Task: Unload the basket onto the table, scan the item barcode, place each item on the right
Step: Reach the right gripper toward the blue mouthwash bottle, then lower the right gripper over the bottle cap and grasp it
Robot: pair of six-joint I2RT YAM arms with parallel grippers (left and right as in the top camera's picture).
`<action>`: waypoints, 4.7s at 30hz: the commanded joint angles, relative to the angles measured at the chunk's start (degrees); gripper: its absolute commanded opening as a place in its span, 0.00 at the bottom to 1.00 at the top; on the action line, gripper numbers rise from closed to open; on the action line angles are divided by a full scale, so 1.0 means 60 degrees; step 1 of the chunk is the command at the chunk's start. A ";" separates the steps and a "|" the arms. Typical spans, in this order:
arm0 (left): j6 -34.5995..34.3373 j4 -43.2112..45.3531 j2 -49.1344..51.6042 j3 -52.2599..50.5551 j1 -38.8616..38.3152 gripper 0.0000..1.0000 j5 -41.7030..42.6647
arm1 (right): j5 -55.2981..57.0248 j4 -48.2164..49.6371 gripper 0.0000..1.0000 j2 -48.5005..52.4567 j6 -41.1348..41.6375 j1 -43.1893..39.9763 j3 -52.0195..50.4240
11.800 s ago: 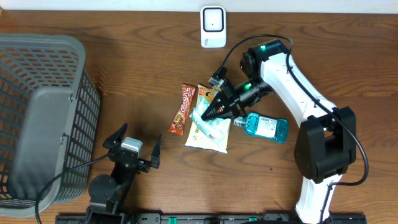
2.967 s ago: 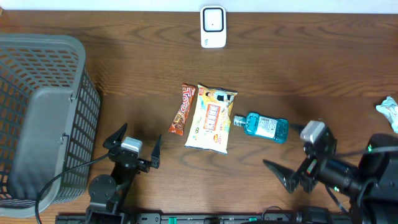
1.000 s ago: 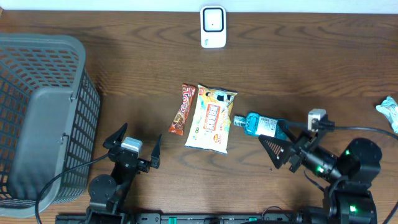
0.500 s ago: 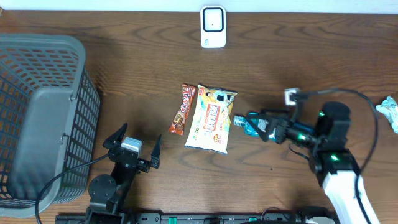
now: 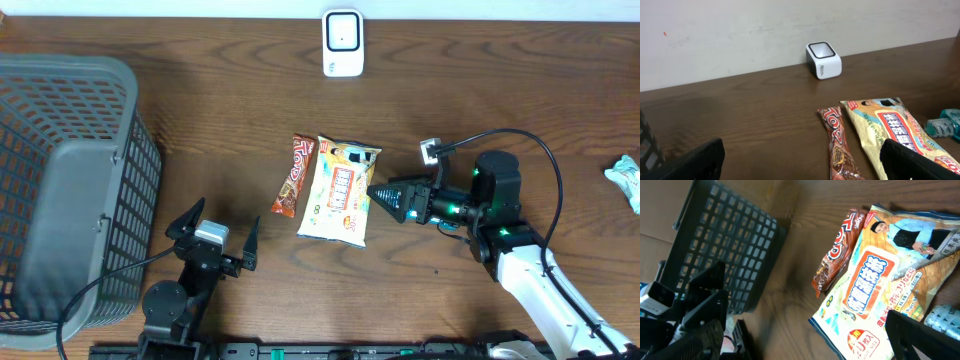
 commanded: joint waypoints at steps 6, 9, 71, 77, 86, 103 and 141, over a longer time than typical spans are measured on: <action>0.0091 -0.0288 -0.0011 -0.0178 -0.0029 0.99 0.0018 | 0.1333 -0.0007 0.99 0.0066 0.0106 0.0503 0.0040; 0.0091 -0.0288 -0.0011 -0.0178 -0.0029 0.99 0.0018 | 0.2025 -0.0120 0.99 0.0069 0.0102 0.0772 0.0047; 0.0087 -0.0288 -0.0011 -0.0178 -0.0029 0.99 0.0018 | 0.9923 -0.4707 0.49 0.4207 -0.7176 0.3282 0.3257; 0.0091 -0.0288 -0.0011 -0.0178 -0.0029 0.99 0.0018 | 1.0003 -0.4962 0.49 0.4207 -0.7184 0.3257 0.3257; 0.0091 -0.0288 -0.0011 -0.0178 -0.0029 0.99 0.0018 | 1.0608 -0.5625 0.43 0.4207 -0.7184 0.3257 0.3257; 0.0091 -0.0288 -0.0011 -0.0178 -0.0029 0.99 0.0018 | 1.0739 -0.5963 0.20 0.4207 -0.6451 0.3257 0.5206; 0.0091 -0.0288 -0.0011 -0.0178 -0.0029 0.99 0.0018 | 1.0196 -0.8138 0.34 0.5894 -0.5442 0.2543 0.4845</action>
